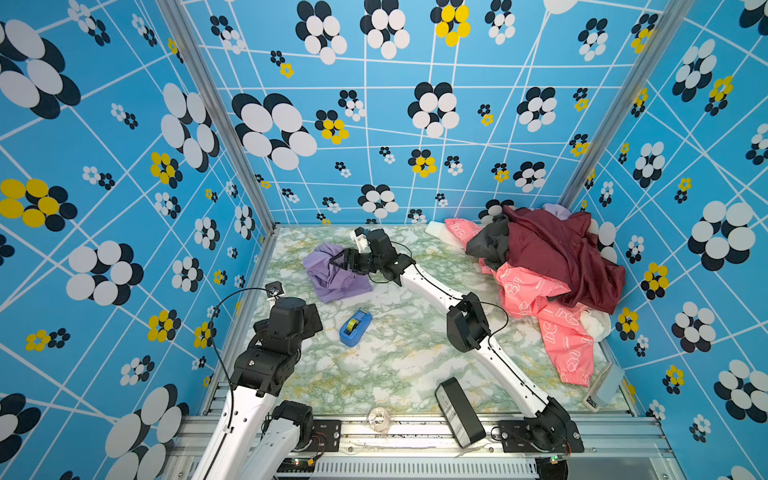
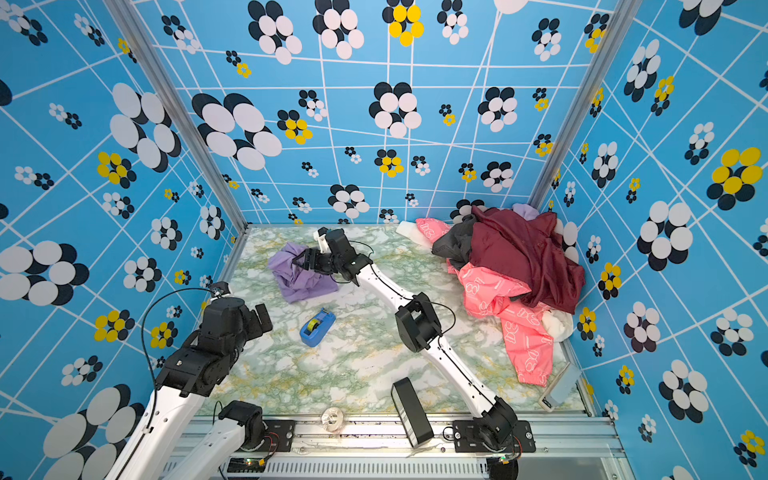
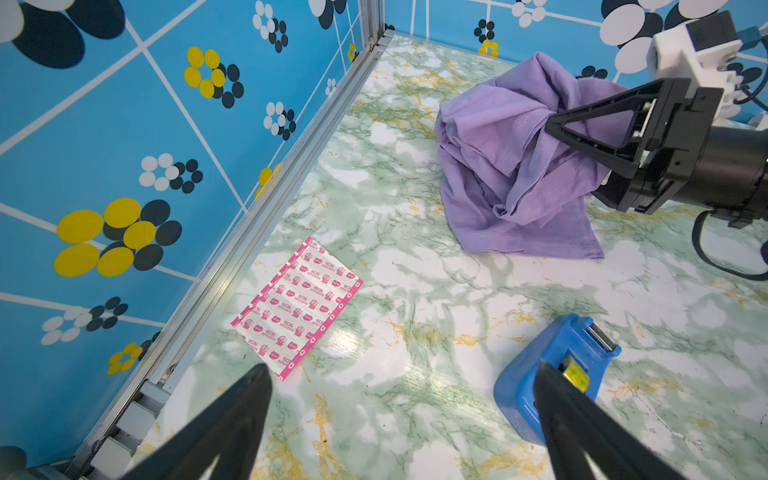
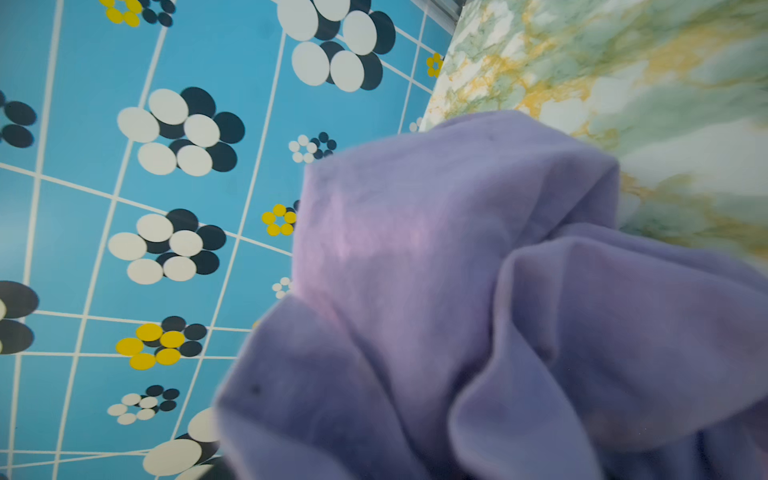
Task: Pick out a specific cloth from the pile
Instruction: 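Lower the lavender cloth onto the table and open the right gripper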
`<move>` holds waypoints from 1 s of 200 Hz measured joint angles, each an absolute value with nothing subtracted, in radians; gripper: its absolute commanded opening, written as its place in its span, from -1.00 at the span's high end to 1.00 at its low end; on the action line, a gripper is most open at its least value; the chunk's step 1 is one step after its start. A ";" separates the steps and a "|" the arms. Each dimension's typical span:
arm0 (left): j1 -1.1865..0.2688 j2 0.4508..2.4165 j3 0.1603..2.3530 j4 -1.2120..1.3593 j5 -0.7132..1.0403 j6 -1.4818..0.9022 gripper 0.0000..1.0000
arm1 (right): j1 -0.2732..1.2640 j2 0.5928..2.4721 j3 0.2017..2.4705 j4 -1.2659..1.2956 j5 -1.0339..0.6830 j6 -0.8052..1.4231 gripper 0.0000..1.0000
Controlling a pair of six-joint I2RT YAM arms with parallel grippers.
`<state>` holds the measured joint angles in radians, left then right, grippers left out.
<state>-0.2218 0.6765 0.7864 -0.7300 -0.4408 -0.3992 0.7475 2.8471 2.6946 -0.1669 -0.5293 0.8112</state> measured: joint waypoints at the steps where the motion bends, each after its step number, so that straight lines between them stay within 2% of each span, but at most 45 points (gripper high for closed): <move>1: -0.222 0.677 0.786 -0.730 -0.441 -0.399 -0.98 | 0.748 2.847 2.695 -0.171 -0.529 0.809 -0.58; 39: -0.221 0.673 0.786 -0.730 -0.437 -0.399 -0.98 | 0.748 2.789 2.695 -0.315 -0.511 0.730 -0.81; 63: -0.220 0.667 0.786 -0.730 -0.433 -0.400 -0.98 | 0.748 2.720 2.695 -0.393 -0.496 0.686 -0.86; 76: -0.220 0.664 0.786 -0.730 -0.430 -0.400 -0.99 | 0.748 2.680 2.695 -0.434 -0.486 0.665 -0.98; 142: -0.220 0.659 0.786 -0.730 -0.415 -0.400 -0.99 | 0.748 2.593 2.696 -0.602 -0.431 0.570 -0.98; 175: -0.220 0.657 0.785 -0.730 -0.414 -0.400 -0.98 | 0.746 2.598 2.696 -0.584 -0.445 0.580 -0.61; 187: -0.220 0.655 0.782 -0.730 -0.415 -0.400 -0.99 | 0.745 2.608 2.696 -0.529 -0.474 0.605 -0.62; 200: -0.220 0.652 0.778 -0.730 -0.415 -0.400 -0.99 | 0.743 2.629 2.701 -0.469 -0.504 0.635 -0.73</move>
<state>-0.2199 0.6521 0.7784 -0.7303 -0.4149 -0.3996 0.7433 2.6286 2.7014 -0.4690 -0.5037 0.6350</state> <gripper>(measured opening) 0.992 0.828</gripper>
